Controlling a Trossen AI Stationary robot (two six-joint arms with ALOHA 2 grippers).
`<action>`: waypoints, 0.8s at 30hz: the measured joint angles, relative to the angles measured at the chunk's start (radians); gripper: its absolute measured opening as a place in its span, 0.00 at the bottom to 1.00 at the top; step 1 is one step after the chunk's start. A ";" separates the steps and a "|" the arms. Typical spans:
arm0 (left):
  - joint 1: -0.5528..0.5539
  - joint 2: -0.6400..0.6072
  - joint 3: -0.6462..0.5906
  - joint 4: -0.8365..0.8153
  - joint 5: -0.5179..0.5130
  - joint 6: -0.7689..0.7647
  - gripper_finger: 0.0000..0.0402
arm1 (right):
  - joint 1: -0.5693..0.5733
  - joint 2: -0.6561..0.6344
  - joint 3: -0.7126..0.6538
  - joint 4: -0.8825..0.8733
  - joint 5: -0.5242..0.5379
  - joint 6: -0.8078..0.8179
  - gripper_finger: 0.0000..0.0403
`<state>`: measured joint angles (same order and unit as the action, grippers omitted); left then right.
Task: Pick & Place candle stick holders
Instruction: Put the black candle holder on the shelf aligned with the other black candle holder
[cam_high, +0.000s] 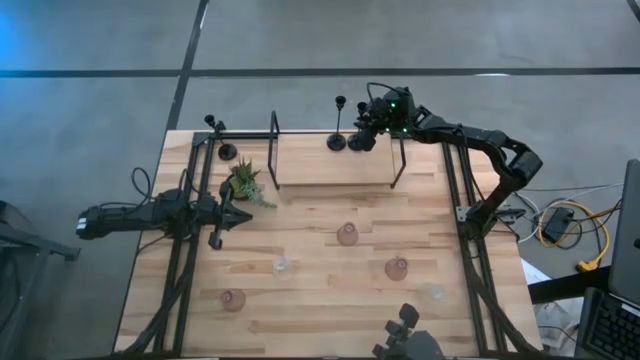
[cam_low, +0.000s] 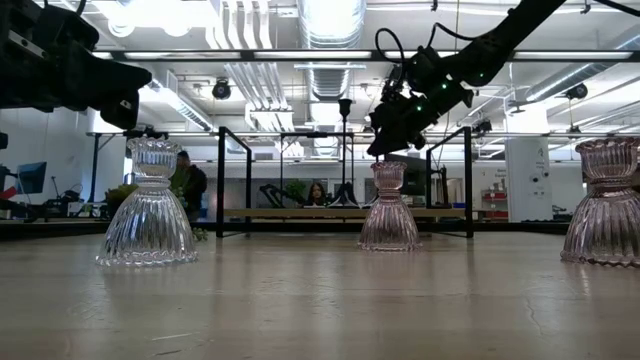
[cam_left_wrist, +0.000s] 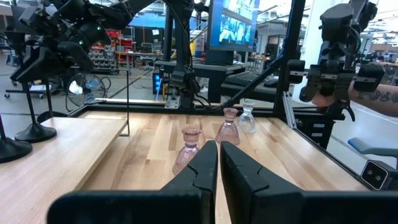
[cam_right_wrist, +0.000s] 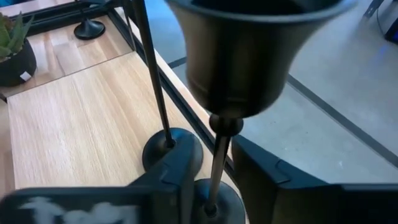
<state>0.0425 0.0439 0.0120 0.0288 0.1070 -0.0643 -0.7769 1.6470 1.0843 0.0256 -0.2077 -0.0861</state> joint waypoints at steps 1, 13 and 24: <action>0.000 0.000 0.000 0.000 0.000 0.000 0.06 | 0.000 0.000 0.000 0.000 0.000 -0.005 0.30; 0.000 0.000 0.000 0.000 0.000 0.000 0.06 | -0.003 -0.087 0.000 -0.206 0.091 -0.062 0.54; 0.000 0.000 0.000 0.000 0.000 0.000 0.06 | 0.004 -0.280 0.003 -0.483 0.094 -0.053 0.53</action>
<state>0.0425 0.0437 0.0117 0.0288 0.1070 -0.0643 -0.7731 1.3673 1.0878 -0.4578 -0.1134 -0.1392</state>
